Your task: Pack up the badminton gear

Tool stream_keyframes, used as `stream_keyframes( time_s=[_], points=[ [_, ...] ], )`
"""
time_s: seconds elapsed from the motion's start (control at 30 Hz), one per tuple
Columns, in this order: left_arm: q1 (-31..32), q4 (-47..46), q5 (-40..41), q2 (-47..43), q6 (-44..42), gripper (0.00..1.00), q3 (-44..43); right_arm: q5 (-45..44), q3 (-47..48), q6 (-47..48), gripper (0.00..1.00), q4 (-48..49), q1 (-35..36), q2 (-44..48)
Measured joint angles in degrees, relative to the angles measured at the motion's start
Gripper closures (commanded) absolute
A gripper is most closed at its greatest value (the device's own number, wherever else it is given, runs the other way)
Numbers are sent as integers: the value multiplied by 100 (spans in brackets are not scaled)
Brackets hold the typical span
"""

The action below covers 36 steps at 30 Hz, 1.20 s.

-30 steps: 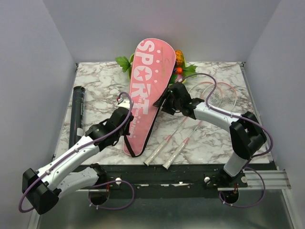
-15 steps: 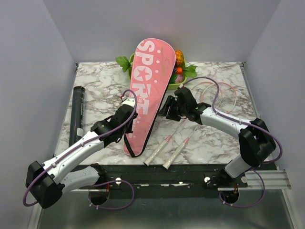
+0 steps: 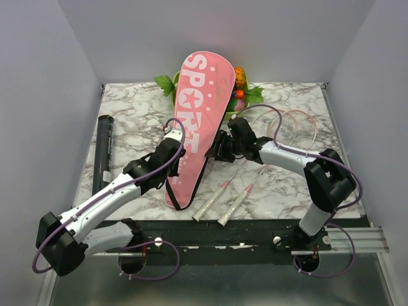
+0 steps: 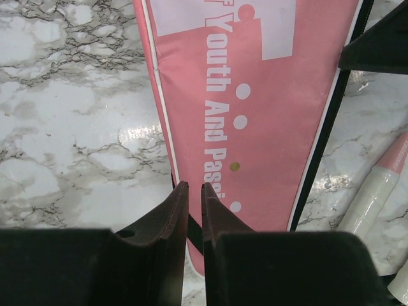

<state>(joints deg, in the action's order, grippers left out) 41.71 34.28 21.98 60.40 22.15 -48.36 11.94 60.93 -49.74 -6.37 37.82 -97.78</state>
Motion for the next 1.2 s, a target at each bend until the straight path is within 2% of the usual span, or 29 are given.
stream_keyframes(
  time_s=[0.53, 0.63, 0.77, 0.93, 1.03, 1.13, 1.17, 1.2],
  points=[
    [0, -55, -2, 105, 20, 79, -61, 203, 365, 133, 43, 282, 0, -229],
    [0, -66, -2, 136, 17, 79, -61, 238, 365, 164, 45, 345, 0, -286],
    [0, -81, -4, 151, 17, 80, -61, 267, 363, 190, 53, 470, 0, -293],
    [0, -83, -9, 153, 17, 80, -61, 299, 308, 227, 58, 763, 0, -291],
    [0, -83, -9, 153, 17, 80, -61, 302, 254, 264, 67, 881, 0, -273],
    [0, -83, -15, 153, 17, 80, -61, 297, 249, 313, 86, 981, 0, -273],
    [0, -83, -28, 151, 17, 80, -61, 297, 249, 330, 97, 1003, 0, -273],
    [0, -87, -70, 151, 17, 80, -61, 297, 249, 350, 99, 1023, 0, -273]
  ],
)
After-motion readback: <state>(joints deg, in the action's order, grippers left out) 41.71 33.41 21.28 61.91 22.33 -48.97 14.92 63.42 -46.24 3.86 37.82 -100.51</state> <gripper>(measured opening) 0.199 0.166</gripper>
